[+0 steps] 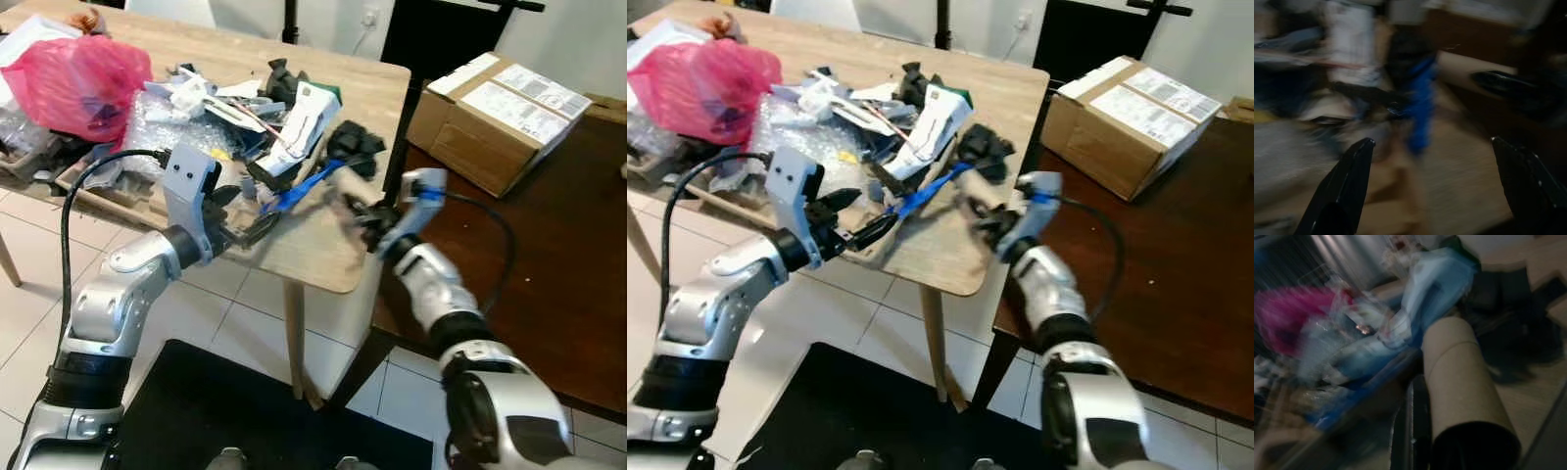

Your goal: Picking trash to rubbish bin

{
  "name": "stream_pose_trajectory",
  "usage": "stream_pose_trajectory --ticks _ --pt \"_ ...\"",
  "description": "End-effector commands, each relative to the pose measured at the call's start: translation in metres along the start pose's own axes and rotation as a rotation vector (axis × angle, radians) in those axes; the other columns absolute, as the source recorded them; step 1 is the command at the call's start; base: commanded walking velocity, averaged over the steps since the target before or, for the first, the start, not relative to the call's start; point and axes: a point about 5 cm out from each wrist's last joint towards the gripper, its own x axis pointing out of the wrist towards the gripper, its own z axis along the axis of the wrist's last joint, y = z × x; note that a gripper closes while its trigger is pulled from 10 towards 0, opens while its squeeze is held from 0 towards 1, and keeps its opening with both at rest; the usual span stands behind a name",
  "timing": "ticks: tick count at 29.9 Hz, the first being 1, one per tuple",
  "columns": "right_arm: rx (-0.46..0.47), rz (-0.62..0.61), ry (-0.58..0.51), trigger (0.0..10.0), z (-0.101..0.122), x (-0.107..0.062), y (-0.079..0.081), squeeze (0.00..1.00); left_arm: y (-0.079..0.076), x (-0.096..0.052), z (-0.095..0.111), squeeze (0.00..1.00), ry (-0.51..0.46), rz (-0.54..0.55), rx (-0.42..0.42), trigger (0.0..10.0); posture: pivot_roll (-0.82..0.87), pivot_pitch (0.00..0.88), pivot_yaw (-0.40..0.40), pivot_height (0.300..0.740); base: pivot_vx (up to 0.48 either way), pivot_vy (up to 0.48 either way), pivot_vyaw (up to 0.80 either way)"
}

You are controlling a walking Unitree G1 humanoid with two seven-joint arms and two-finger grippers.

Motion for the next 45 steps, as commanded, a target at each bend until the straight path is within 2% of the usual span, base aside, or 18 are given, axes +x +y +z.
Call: stream_pose_trajectory --ticks 1,3,4,5,9,10,11,17,21,24,26,29,34,36,40,41,42,45 --pt "0.077 0.05 -0.021 0.0 0.01 -0.01 -0.001 0.0 -0.007 -0.008 0.0 0.0 0.001 -0.078 -0.04 10.0 0.0 0.144 -0.003 0.74 0.0 0.0 0.0" --pt "0.102 0.111 -0.024 0.0 0.017 -0.018 0.001 0.0 -0.012 -0.014 -0.003 0.0 0.025 -0.129 -0.056 10.0 0.0 0.146 -0.001 0.74 0.0 0.0 0.0" --pt "0.13 0.222 -0.013 0.0 0.027 -0.033 0.009 0.0 -0.021 -0.026 -0.011 0.0 0.086 -0.226 -0.086 10.0 0.0 0.148 0.0 0.74 0.0 0.0 0.0" --pt "0.13 0.222 -0.013 0.0 0.027 -0.033 0.009 0.0 -0.021 -0.026 -0.011 0.0 0.086 -0.226 -0.086 10.0 0.0 0.148 0.0 0.74 0.0 0.0 0.0" --pt "0.153 0.431 0.135 0.0 0.024 -0.063 0.032 0.0 -0.035 -0.05 -0.034 0.0 0.262 -0.346 -0.134 10.0 -0.01 0.156 0.001 0.74 0.0 0.0 0.0" --pt "0.153 0.431 0.135 0.0 0.024 -0.063 0.032 0.0 -0.035 -0.05 -0.034 0.0 0.262 -0.346 -0.134 10.0 -0.01 0.156 0.001 0.74 0.0 0.0 0.0" --pt "0.199 0.485 0.202 0.0 0.017 -0.076 0.042 0.0 -0.039 -0.057 -0.046 0.0 0.341 -0.361 -0.149 10.0 -0.01 0.158 -0.001 0.74 0.0 0.0 0.0" --pt "0.261 0.558 0.319 0.0 0.003 -0.094 0.059 0.0 -0.043 -0.067 -0.073 0.0 0.482 -0.322 -0.139 10.0 -0.01 0.161 -0.004 0.74 0.0 0.0 0.0" --pt "0.266 0.612 0.524 0.0 -0.025 -0.113 0.076 0.0 -0.047 -0.08 -0.106 0.0 0.622 -0.26 -0.133 10.0 -0.01 0.165 -0.005 0.74 0.0 0.0 0.0" --pt "0.231 0.606 0.624 0.0 -0.042 -0.12 0.077 0.0 -0.046 -0.086 -0.124 0.0 0.692 -0.194 -0.115 10.0 -0.01 0.166 -0.007 0.74 0.0 0.0 0.0" --pt "0.157 0.535 0.703 0.0 -0.06 -0.123 0.07 0.0 -0.04 -0.088 -0.14 0.0 0.734 -0.091 -0.096 10.0 -0.01 0.166 -0.007 0.74 0.0 0.0 0.0" --pt "-0.044 0.274 0.82 0.0 -0.094 -0.123 0.043 0.0 -0.033 -0.094 -0.173 0.0 0.812 0.136 -0.086 10.0 0.0 0.166 -0.008 0.74 0.0 0.0 0.0" --pt "-0.105 0.109 0.853 0.0 -0.112 -0.126 0.028 0.0 -0.039 -0.1 -0.198 0.0 0.855 0.225 -0.129 10.0 -0.01 0.167 -0.006 0.74 0.0 0.0 0.0" --pt "-0.124 -0.022 0.891 0.0 -0.129 -0.132 0.018 0.0 -0.044 -0.103 -0.216 0.0 0.875 0.292 -0.167 10.0 -0.01 0.167 -0.005 0.74 0.0 0.0 0.0" --pt "-0.143 -0.115 0.926 0.0 -0.144 -0.139 0.012 0.0 -0.049 -0.105 -0.229 0.0 0.887 0.323 -0.192 10.0 -0.01 0.164 -0.007 0.74 0.0 0.0 0.0" --pt "-0.152 -0.198 0.951 0.0 -0.154 -0.147 0.007 0.0 -0.054 -0.106 -0.237 0.0 0.901 0.335 -0.217 10.0 -0.01 0.16 -0.008 0.74 0.0 0.0 0.0" --pt "-0.152 -0.198 0.951 0.0 -0.154 -0.147 0.007 0.0 -0.054 -0.106 -0.237 0.0 0.901 0.335 -0.217 10.0 -0.01 0.16 -0.008 0.74 0.0 0.0 0.0" --pt "-0.15 -0.483 1.07 0.0 -0.187 -0.195 -0.006 0.0 -0.069 -0.113 -0.26 0.0 0.937 0.376 -0.266 10.0 -0.01 0.149 -0.006 0.74 0.0 0.0 0.0"
